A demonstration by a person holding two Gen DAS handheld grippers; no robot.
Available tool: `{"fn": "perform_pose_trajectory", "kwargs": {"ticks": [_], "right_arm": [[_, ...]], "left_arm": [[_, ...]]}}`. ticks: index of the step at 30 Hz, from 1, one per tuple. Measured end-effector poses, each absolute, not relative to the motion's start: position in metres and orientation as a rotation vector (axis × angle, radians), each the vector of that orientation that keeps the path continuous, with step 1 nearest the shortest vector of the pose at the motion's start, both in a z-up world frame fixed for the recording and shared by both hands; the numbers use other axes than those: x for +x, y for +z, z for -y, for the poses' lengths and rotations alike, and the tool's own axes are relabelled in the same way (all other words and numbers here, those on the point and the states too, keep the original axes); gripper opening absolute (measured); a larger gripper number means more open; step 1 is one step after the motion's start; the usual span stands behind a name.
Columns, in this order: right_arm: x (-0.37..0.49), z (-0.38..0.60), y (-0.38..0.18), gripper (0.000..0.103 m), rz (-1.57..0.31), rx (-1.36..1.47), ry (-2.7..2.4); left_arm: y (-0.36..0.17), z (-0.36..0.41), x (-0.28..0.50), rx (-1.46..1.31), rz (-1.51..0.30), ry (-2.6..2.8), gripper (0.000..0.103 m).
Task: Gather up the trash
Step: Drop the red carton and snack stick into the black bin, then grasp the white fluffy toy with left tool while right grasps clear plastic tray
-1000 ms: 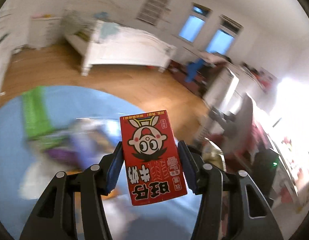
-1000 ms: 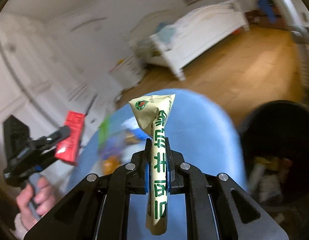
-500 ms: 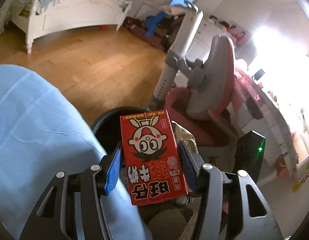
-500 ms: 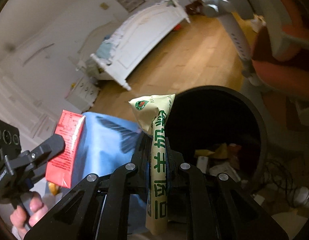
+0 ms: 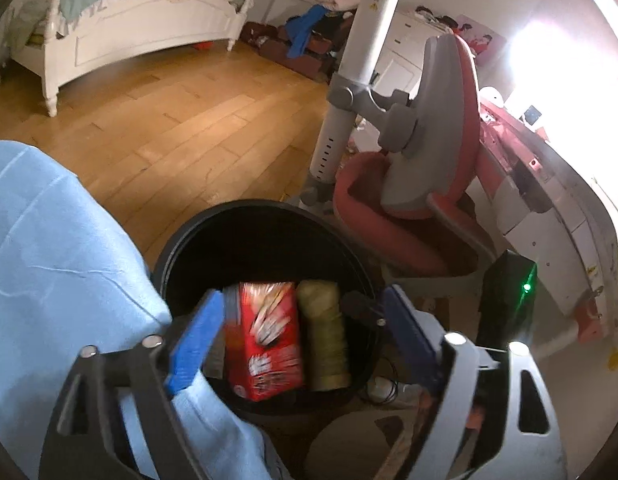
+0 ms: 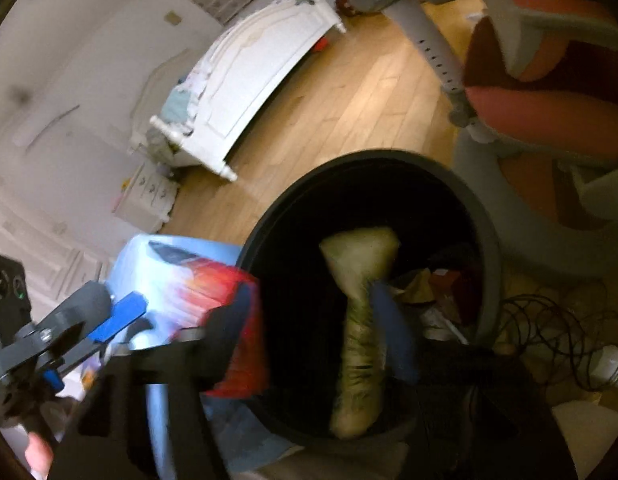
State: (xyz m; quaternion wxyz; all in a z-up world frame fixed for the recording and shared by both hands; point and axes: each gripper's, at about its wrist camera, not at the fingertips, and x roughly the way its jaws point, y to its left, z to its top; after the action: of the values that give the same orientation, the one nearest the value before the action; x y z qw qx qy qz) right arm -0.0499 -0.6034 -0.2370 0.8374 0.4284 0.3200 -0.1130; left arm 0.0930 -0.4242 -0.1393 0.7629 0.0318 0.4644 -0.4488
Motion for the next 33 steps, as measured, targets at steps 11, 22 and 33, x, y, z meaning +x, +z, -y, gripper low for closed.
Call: {"fn": "perform_pose_trajectory", "kwargs": {"ticks": [11, 22, 33], "right_arm": [[-0.044, 0.56, -0.203, 0.071, -0.696, 0.803, -0.14], [0.032, 0.414, -0.135, 0.072, -0.779, 0.538, 0.211], [0.133, 0.274, -0.103, 0.08, -0.864, 0.248, 0.35]], "left_arm": [[-0.089, 0.323, 0.067, 0.046, -0.886, -0.881, 0.089], [-0.093, 0.131, 0.071, 0.023, -0.844, -0.513, 0.094], [-0.121, 0.12, 0.081, 0.094, -0.915, -0.586, 0.09]]}}
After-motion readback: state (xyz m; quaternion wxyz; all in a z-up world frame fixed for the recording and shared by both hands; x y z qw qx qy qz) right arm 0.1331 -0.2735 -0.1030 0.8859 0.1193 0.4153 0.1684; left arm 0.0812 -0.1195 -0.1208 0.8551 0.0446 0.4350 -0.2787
